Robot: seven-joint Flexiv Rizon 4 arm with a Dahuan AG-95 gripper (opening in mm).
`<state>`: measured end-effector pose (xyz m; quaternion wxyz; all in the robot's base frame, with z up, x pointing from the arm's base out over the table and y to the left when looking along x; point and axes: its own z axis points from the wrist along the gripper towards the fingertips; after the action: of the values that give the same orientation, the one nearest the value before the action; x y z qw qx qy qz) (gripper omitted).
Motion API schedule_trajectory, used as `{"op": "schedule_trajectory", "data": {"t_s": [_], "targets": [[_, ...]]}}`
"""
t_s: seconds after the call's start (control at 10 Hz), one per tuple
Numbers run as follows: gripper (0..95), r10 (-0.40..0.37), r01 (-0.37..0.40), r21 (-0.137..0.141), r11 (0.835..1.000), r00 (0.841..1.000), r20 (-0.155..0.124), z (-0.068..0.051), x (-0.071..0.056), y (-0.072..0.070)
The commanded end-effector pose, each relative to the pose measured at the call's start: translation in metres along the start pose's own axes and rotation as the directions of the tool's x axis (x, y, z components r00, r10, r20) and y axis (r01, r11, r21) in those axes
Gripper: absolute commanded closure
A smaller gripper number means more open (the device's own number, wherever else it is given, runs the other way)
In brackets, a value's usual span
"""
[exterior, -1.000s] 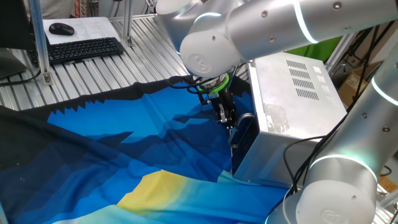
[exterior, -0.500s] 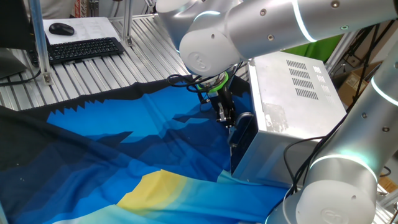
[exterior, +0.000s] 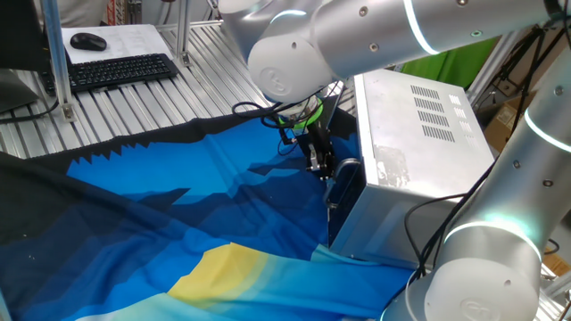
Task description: Open the microwave door
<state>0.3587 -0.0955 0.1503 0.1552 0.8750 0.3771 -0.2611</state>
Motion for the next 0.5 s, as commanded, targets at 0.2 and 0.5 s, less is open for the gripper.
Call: {"op": "schedule_trajectory", "data": {"t_s": [0.2,0.5], "targets": [[95.0,-0.01,0.011,0.008,1.0,1.0,-0.026,-0.0013,0.004,0.001],[95.0,-0.006,0.007,0.021,1.0,0.999,-0.052,-0.0025,0.012,0.0009]]}}
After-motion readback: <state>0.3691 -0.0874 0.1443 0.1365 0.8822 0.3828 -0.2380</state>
